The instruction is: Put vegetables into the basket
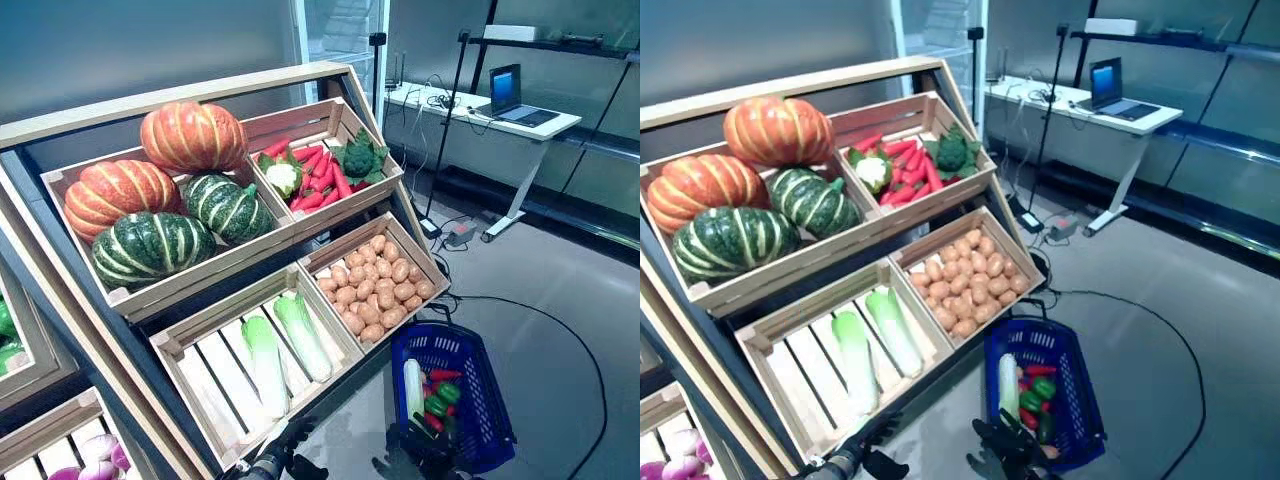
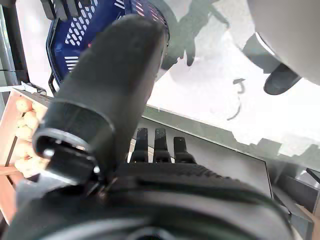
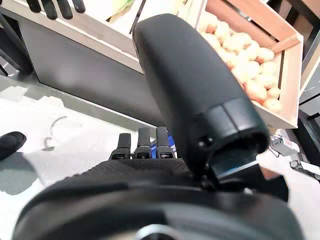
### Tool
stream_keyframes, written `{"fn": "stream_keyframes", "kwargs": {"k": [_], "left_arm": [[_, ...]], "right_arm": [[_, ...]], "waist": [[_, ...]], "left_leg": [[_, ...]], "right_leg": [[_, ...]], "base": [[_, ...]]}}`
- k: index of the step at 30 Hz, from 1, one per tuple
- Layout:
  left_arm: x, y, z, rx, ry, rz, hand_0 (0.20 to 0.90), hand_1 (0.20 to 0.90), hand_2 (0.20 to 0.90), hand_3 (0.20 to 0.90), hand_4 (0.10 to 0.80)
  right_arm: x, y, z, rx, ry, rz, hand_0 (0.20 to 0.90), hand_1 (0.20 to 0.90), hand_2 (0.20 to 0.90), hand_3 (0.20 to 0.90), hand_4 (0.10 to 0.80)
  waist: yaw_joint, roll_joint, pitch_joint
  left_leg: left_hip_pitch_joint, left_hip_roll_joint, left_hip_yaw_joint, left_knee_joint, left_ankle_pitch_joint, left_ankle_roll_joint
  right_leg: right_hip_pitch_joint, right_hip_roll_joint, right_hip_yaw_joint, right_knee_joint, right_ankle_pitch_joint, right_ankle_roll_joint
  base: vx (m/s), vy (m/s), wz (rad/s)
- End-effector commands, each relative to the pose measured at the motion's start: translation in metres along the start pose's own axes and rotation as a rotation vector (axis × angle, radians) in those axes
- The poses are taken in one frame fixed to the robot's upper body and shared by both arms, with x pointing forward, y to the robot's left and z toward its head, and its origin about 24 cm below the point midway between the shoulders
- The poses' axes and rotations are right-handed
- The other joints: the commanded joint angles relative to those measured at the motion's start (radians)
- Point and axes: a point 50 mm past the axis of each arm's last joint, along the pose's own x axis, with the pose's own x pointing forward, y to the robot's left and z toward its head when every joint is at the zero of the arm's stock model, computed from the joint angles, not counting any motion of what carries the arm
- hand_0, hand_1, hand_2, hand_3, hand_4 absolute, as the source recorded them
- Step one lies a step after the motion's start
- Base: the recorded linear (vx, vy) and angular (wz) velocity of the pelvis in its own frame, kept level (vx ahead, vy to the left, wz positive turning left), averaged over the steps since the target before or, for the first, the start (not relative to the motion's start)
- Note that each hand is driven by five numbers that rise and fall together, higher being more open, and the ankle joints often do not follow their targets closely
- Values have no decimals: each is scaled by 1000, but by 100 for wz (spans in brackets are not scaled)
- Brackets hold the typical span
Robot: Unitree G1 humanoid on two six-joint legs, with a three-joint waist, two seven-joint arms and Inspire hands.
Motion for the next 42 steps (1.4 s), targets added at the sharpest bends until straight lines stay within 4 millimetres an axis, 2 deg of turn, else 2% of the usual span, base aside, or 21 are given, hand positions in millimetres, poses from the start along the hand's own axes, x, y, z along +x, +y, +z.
{"fn": "stream_keyframes", "kwargs": {"k": [1,13,18,22,26,28,29,33,38,42], "left_arm": [[14,-6,34,59,-105,-30,900,900,900,900,800],[13,-8,42,61,-179,-70,900,900,900,900,800],[13,-8,44,68,-197,-74,900,900,900,900,800],[9,-11,54,180,-317,-62,900,900,900,900,800],[8,2,88,140,-507,1,900,900,900,900,800],[5,15,113,155,-632,26,900,900,900,900,800],[-1,25,133,168,-737,48,900,900,900,900,800],[-22,46,170,213,-954,94,900,900,900,900,800],[-45,75,194,242,-1093,249,900,900,900,900,800],[-56,95,198,244,-1132,428,900,900,900,900,800]], "right_arm": [[20,41,26,-80,-55,94,900,900,900,900,800],[21,38,22,-74,-1,73,900,900,900,900,800],[21,41,23,-139,-6,89,900,900,900,900,800],[22,45,24,-194,-15,92,900,900,900,900,800],[23,46,28,-173,-16,87,900,900,900,900,800],[23,47,33,-152,-23,94,900,900,900,900,800],[24,49,35,-148,-29,101,900,900,900,900,800],[22,47,35,-141,-26,91,900,900,900,900,800],[19,39,29,-119,-26,65,900,900,900,900,800],[15,33,22,-97,-26,47,900,900,900,900,800]], "waist": [[17,2,67],[15,5,71],[18,3,70],[18,1,67],[14,4,78],[16,4,86],[19,6,90],[28,11,89],[32,15,84],[34,15,79]], "left_leg": [[50,18,-4,9,-85,-11],[51,21,-2,9,-85,-14],[54,21,-5,9,-88,-14],[58,19,-10,9,-90,-14],[55,18,-11,9,-86,-15],[42,16,-5,9,-70,-10],[43,15,-8,9,-69,-10],[44,13,-14,9,-71,-12],[44,11,-19,9,-74,-13],[42,7,-26,9,-75,-13]], "right_leg": [[-9,-7,26,-35,71,-40],[-9,-4,32,-35,68,-41],[-4,-3,32,-35,65,-44],[0,-2,37,-35,61,-44],[-8,-4,43,-25,58,-46],[-20,-7,36,-22,68,-55],[-19,-8,36,-21,68,-56],[-12,-12,30,-24,67,-57],[-5,-14,22,-33,69,-55],[-3,-13,20,-35,67,-56]], "base": [[0,0,0],[5,0,0],[6,-2,1],[40,-10,7],[-17,3,1],[-79,8,1],[-17,10,4],[2,5,2],[0,0,0],[30,-3,5]]}}
